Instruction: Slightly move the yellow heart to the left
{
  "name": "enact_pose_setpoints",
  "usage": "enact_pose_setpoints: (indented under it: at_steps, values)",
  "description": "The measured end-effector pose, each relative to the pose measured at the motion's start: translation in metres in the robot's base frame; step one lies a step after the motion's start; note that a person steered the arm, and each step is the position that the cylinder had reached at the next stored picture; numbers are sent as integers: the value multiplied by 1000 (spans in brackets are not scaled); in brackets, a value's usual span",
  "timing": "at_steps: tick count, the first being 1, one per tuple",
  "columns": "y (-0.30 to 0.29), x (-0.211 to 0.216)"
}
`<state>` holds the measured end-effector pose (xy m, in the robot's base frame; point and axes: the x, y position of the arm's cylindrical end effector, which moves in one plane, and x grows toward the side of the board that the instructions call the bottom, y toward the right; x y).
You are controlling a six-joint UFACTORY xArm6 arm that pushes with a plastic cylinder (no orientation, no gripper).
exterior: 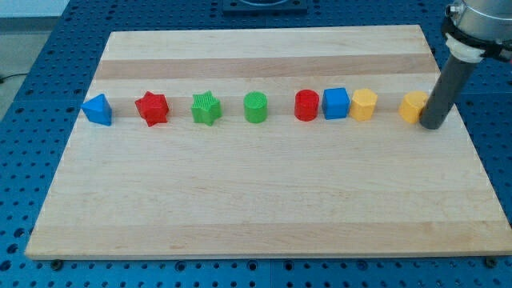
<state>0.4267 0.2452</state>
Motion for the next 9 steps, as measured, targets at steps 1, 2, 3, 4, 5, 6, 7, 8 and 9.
enact_pose_setpoints:
  at_steps: [1,2,3,4,5,6,7,8,9]
  values:
    - [1,-2]
    - [12,4]
    - [12,-4]
    - [12,-18]
    - [8,-25]
    - [0,-25]
    - [6,-29]
    - [61,5]
    - [86,41]
